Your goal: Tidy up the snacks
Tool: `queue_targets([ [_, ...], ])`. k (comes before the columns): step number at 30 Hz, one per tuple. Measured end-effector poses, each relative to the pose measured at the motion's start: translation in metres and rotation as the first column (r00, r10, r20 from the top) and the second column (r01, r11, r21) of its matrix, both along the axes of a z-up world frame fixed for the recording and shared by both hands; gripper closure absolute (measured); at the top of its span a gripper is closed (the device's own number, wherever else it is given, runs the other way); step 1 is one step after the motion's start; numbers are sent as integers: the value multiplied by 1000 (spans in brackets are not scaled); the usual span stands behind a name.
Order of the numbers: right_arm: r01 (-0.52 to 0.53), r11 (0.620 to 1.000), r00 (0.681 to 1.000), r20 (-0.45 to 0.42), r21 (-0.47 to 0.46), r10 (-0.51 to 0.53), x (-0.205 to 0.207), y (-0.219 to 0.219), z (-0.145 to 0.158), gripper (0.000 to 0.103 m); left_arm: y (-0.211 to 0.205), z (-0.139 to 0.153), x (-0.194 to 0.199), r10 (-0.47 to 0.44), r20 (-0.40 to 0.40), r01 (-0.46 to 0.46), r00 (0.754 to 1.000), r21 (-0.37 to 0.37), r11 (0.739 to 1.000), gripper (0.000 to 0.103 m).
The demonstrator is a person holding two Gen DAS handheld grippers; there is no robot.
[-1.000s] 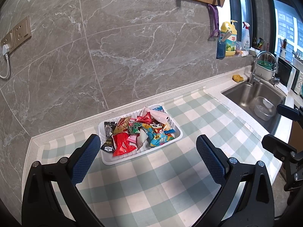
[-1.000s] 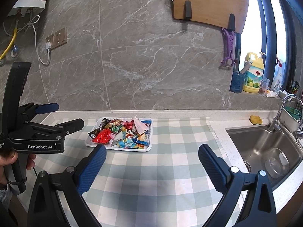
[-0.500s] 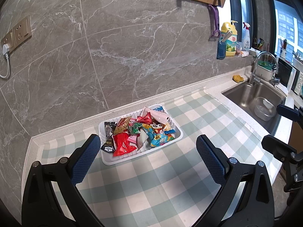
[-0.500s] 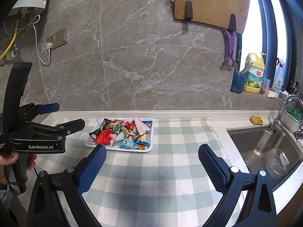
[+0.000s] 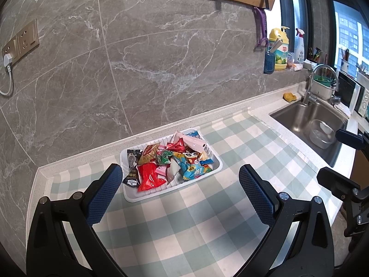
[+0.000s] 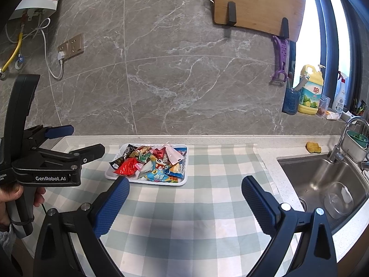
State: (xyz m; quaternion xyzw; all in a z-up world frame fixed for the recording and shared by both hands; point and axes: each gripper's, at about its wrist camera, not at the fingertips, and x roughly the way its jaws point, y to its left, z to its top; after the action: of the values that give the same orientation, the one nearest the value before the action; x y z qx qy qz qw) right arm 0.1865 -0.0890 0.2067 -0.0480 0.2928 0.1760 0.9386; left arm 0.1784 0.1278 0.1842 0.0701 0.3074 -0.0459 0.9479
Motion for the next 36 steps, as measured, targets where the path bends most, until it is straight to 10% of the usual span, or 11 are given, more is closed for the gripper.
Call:
queue_targets([
  [27,-3,1000,1000,1,2,3,-2,2,1,3,0,4,-1,-8,4,8,1000,-40,999,0],
  [36,-8,1000,1000,-1,4,8,-1,4,0,3,9,11,-17,107,139,-101,984,-51,994,0],
])
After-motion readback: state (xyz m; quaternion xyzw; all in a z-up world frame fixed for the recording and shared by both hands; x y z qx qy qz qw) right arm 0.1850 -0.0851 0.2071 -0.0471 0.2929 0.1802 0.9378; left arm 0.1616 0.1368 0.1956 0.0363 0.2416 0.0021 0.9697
